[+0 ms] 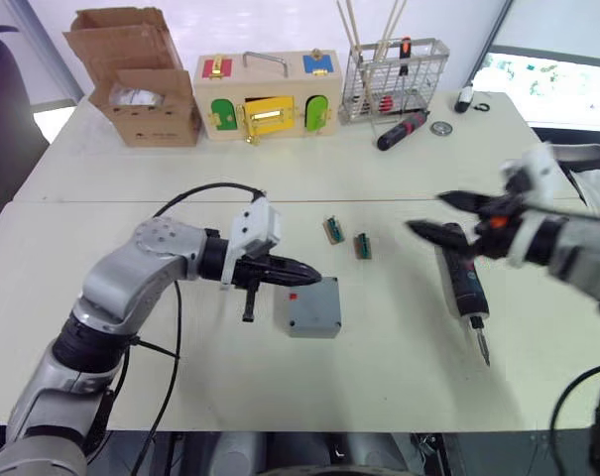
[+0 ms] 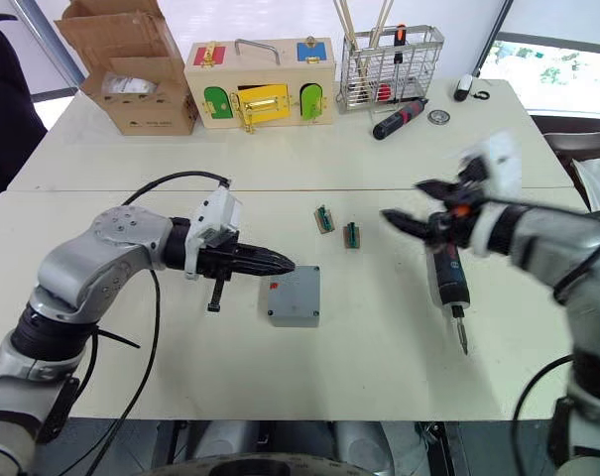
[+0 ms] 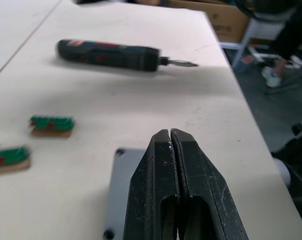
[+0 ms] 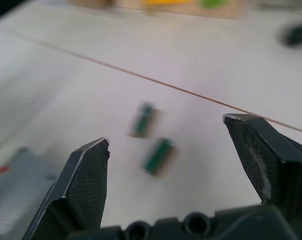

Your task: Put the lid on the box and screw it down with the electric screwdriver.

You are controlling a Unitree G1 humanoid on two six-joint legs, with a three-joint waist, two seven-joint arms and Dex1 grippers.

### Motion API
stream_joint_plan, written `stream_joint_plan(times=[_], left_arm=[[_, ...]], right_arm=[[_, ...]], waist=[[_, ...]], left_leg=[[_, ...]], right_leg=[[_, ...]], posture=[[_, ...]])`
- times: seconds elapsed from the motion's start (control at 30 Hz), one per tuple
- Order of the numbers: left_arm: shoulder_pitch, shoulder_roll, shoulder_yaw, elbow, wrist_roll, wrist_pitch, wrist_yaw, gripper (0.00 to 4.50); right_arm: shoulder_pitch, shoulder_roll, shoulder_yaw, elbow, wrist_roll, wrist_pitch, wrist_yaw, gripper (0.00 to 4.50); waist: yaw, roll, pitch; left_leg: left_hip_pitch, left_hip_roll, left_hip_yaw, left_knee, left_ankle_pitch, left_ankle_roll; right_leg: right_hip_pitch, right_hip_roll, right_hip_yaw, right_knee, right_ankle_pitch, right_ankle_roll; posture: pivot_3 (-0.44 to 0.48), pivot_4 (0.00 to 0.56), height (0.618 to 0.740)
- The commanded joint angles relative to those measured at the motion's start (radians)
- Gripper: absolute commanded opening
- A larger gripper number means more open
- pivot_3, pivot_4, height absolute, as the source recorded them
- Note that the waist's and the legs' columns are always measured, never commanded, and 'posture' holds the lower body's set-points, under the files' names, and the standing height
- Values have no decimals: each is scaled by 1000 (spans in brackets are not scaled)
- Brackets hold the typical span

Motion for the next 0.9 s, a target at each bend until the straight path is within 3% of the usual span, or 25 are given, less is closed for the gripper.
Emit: stream_joint_plan(times=[0.03,0.13,0.4,0.53,0.67,0.9], left_arm=[[-19,-20,-27,-18,24,-57,-19,0],[7,-28,-51,-29,51,-91,-19,0],[99,-69,-81,-86,81,-95,58,0],[159,-64,-74,-158,76,-58,113,0],[240,-46,-51,-237,68,-12,182,0],[287,-26,-29,-301,51,36,241,0]], right_arm=[[-58,-127,17,85,33,218,17,4359],[-110,-203,87,187,64,358,37,4359],[-231,-341,483,421,80,372,178,4359],[-356,-322,680,520,42,372,243,4359],[-457,-230,841,647,-71,343,272,4359],[-528,-124,1030,822,-253,210,369,4359]], waist=[[-1,0,0],[-4,0,0],[-1,0,0],[-2,0,0],[-1,0,0],[0,-7,-4]], left_leg=[[0,0,0,0,0,0],[0,1,1,0,0,1],[0,1,3,1,-1,2],[0,1,3,0,-1,2],[0,1,3,1,-1,2],[0,1,2,1,-1,2]], right_leg=[[0,0,0,0,0,0],[0,0,1,0,0,0],[-1,0,2,0,0,0],[-2,0,2,0,0,0],[-1,0,2,0,0,0],[1,0,1,-1,0,0]], posture=[[0,150,740],[0,150,740],[0,150,740],[0,150,740],[0,150,740],[0,150,740]])
